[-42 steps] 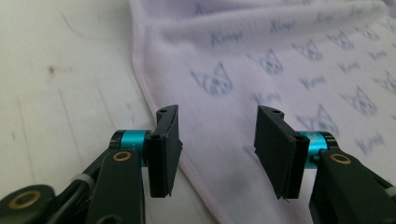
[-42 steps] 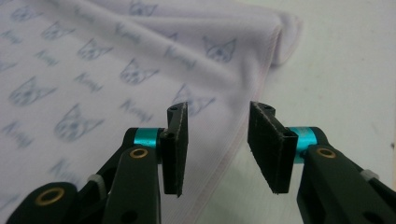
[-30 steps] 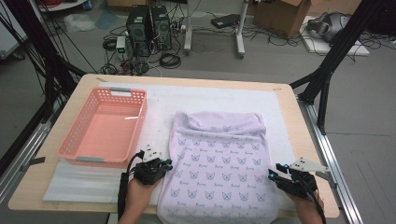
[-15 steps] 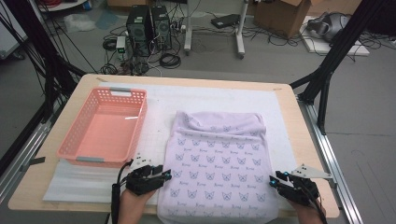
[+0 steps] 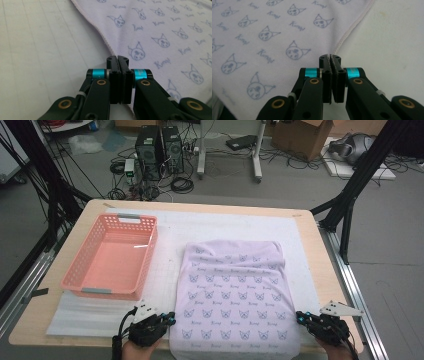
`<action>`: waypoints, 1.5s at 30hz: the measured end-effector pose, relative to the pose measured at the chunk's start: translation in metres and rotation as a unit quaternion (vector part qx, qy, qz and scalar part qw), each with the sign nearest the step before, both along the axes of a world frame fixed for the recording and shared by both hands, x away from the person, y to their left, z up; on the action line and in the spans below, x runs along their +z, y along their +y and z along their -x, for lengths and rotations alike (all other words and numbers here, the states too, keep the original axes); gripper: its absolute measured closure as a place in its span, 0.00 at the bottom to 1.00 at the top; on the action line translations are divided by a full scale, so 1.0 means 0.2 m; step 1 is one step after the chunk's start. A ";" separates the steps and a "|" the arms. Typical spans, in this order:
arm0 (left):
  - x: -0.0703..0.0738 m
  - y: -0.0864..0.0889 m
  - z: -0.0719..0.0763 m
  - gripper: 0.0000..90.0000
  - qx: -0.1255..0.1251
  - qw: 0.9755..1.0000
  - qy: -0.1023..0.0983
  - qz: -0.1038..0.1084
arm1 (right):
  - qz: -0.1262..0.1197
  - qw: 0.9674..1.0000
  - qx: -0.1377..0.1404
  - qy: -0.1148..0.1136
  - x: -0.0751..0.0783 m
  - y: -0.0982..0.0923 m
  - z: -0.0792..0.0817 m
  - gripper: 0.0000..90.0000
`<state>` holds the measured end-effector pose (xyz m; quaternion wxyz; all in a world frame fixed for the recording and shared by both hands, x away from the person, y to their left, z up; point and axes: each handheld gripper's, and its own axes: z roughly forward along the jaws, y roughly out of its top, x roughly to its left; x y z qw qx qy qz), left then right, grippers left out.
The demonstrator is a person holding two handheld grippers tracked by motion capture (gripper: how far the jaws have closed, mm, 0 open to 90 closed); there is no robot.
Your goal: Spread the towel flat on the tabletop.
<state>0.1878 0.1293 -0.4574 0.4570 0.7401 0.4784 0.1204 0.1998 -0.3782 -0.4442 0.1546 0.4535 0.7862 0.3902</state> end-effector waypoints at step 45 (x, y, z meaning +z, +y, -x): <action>0.01 -0.10 -0.37 0.60 -0.001 1.000 0.019 0.018 | 0.019 0.998 -0.050 -0.013 -0.01 0.11 -0.16 0.71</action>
